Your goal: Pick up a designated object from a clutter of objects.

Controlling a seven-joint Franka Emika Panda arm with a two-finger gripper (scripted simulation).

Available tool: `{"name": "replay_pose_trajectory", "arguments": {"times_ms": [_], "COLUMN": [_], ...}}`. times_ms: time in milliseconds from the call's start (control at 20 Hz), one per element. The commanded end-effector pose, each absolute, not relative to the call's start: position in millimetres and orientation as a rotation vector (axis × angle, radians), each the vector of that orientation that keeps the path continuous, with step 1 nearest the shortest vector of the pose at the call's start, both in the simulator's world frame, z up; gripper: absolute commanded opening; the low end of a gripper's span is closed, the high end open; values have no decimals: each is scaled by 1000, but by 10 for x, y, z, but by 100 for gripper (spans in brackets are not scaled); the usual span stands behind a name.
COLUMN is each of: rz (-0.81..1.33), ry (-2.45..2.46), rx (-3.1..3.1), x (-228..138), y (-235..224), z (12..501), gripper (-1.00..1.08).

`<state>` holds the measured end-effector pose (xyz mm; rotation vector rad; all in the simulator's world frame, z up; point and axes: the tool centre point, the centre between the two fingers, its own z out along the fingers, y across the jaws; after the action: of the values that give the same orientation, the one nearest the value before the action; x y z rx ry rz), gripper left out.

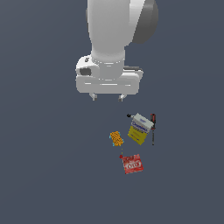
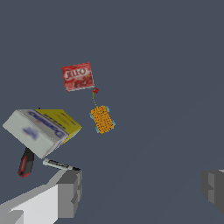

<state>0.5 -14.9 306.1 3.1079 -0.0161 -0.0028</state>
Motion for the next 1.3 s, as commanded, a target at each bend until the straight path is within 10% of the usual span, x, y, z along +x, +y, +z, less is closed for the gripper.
{"name": "replay_pose_trajectory", "arguments": {"times_ms": [0, 1250], "rz": [-4, -4], "ry": [19, 1105], "rx": [3108, 2930], "x": [15, 151], "y": [-110, 1148], "z": [3033, 2186], "gripper": [100, 100]}}
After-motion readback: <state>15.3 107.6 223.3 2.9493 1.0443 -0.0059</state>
